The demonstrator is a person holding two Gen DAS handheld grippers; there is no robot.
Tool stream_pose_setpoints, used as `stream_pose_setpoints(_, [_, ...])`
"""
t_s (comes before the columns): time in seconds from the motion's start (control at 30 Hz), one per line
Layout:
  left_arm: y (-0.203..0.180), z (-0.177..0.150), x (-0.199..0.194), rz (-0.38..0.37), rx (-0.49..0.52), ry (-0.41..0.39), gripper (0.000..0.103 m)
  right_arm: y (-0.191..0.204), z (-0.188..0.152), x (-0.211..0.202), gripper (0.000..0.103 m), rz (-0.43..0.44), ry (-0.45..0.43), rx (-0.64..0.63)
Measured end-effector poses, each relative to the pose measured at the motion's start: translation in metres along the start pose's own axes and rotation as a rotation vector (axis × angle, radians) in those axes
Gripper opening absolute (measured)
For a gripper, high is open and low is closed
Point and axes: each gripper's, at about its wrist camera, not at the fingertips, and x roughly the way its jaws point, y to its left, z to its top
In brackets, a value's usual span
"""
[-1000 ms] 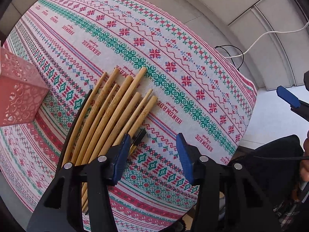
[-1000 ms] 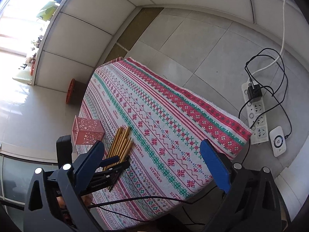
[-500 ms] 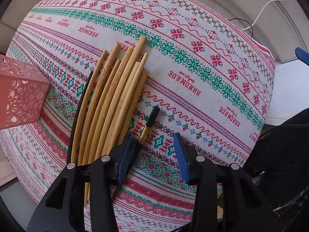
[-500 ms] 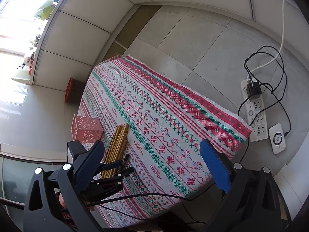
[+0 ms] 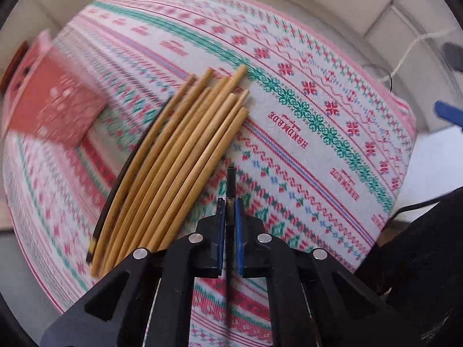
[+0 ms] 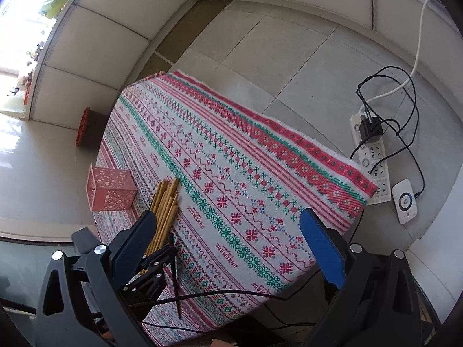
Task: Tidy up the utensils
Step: 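Lift the black chopstick upright with the left gripper while the right gripper grasps a wooden chopstick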
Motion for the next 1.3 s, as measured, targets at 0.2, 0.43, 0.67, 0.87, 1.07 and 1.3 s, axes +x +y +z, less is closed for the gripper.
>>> stream_pose_setpoints(0.2, [0.032, -0.066, -0.08, -0.18, -0.241, -0.216, 0.006, 0.045, -0.021, 0.066, 0.077, 0.038, 0.232, 0.052])
stream_pose_setpoints(0.43, [0.053, -0.137, -0.124, -0.283, -0.362, -0.419, 0.006, 0.085, -0.04, 0.125, 0.047, -0.05, 0.235, 0.116])
stream_pose_setpoints(0.67, [0.073, -0.165, -0.144, -0.357, -0.362, -0.511, 0.006, 0.099, -0.044, 0.139, 0.043, -0.202, 0.15, 0.135])
stream_pose_setpoints(0.87, [0.093, -0.187, -0.158, -0.373, -0.387, -0.605, 0.006, 0.115, -0.044, 0.147, 0.029, -0.349, 0.131, 0.082])
stream_pose_setpoints(1.07, [0.097, -0.197, -0.169, -0.366, -0.401, -0.641, 0.006, 0.116, -0.045, 0.152, 0.016, -0.398, 0.137, 0.07])
stream_pose_setpoints(1.3, [0.091, -0.201, -0.177, -0.33, -0.403, -0.653, 0.006, 0.102, -0.033, 0.152, 0.008, -0.326, 0.144, 0.126])
